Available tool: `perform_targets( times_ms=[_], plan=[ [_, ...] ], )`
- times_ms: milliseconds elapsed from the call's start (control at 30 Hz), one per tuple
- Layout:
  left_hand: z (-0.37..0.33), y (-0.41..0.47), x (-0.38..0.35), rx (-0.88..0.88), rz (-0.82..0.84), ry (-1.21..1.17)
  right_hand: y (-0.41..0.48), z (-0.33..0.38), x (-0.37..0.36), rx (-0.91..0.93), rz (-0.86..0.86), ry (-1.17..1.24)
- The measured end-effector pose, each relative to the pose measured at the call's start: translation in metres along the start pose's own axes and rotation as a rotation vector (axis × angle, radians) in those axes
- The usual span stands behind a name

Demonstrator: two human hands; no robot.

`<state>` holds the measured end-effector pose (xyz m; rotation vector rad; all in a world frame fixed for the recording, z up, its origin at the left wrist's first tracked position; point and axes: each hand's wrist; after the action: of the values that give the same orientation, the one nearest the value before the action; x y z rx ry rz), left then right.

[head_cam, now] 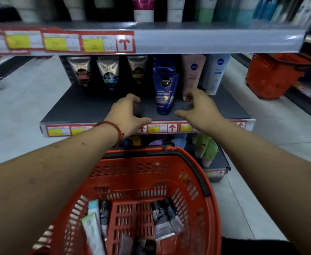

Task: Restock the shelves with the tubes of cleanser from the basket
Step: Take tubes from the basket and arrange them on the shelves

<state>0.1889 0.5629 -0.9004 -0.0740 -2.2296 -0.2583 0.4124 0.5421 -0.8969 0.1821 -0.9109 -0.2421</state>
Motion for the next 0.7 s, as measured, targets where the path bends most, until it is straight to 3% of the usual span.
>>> perform_targets(
  times_ms=[233, 433, 700],
  plan=[
    [0.043, -0.060, 0.024, -0.095, 0.088, 0.194, -0.063, 0.049, -0.034, 0.170, 0.249, -0.145],
    [0.114, -0.115, -0.010, -0.075, 0.246, 0.341, -0.099, 0.058, -0.084, 0.206, 0.472, -0.195],
    [0.205, -0.168, -0.044, 0.136, 0.463, 0.339, -0.132, 0.038, -0.158, 0.221, 0.799, -0.327]
  ],
)
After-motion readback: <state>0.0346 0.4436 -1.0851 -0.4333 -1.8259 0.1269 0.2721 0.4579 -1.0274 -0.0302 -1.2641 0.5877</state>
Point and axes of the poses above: each hand's wrist, its own y-axis towards the middle knuckle, its own x-axis out of the back of the hand, z = x × y, and after that the axes turned 3 degrees about -z, right-handed
